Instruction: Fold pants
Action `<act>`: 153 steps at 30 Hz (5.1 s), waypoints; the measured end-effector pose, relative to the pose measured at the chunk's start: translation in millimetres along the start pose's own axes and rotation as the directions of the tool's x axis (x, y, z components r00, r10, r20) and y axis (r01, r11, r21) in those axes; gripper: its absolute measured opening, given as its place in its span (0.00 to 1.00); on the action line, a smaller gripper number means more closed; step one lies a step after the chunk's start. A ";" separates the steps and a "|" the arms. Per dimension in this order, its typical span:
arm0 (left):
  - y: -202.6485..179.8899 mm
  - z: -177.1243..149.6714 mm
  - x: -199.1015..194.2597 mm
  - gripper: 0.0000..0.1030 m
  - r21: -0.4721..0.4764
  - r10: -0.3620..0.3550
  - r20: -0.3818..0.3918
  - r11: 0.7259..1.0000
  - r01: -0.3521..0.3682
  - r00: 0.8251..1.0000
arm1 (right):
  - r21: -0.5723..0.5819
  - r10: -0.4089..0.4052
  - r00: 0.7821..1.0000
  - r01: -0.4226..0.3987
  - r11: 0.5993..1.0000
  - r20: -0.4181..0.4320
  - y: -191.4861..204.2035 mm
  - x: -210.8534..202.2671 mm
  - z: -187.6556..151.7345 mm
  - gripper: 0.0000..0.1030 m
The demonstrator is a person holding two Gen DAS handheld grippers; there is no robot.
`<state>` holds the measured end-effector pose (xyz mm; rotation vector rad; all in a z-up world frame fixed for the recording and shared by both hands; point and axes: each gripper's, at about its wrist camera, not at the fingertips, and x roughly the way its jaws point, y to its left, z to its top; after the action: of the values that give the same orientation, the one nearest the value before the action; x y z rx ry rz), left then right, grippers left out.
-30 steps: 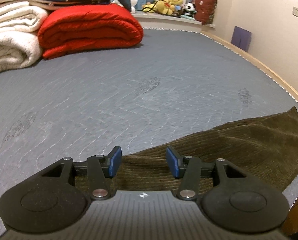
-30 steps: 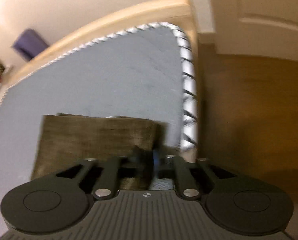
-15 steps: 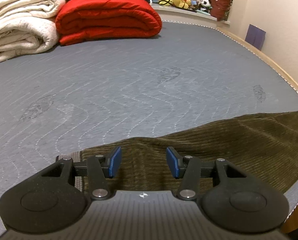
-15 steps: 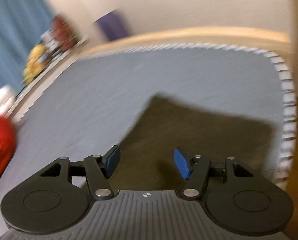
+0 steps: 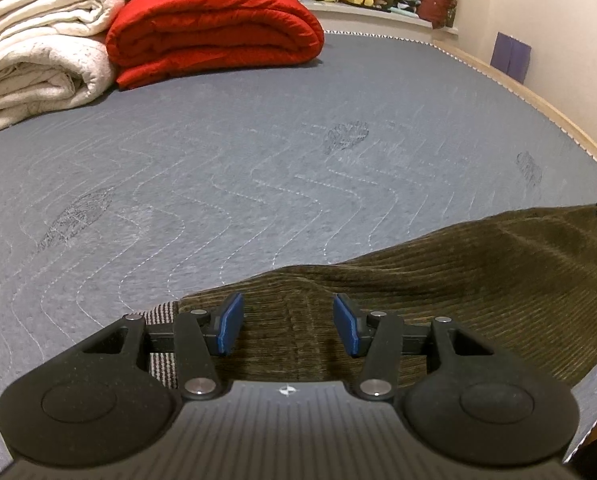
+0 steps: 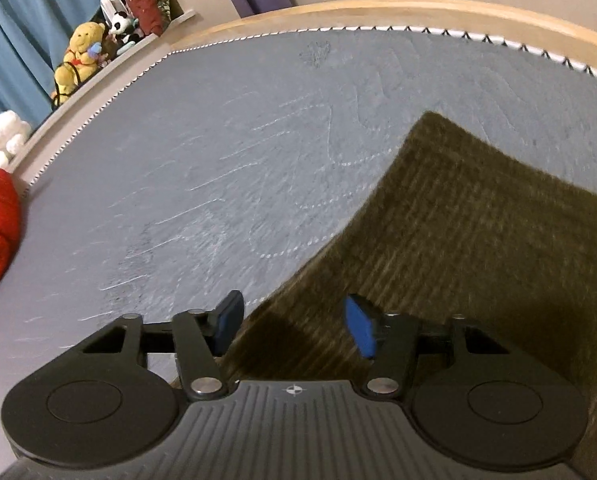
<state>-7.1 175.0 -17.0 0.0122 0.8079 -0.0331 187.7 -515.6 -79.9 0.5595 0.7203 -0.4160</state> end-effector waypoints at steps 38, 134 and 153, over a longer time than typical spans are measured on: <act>74.2 -17.6 12.2 0.36 -0.238 -0.034 -0.071 0.971 0.016 0.997 | -0.143 0.121 0.950 -0.082 0.986 0.289 52.9 -132.3 -15.0 0.72; -146.0 1.1 27.1 0.71 0.205 -0.010 -0.049 0.979 0.020 0.999 | 0.560 0.099 0.993 -0.121 0.820 0.068 -239.0 -96.4 -25.4 0.17; -71.7 4.9 13.2 0.71 0.035 0.057 -0.035 0.998 -0.056 0.998 | -0.824 0.535 0.794 -0.491 0.284 -0.289 196.7 -262.1 -261.9 0.19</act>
<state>3.1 102.8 -23.0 0.0676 0.8428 0.0069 -16.5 -160.5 10.6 -0.2526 0.5614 0.5978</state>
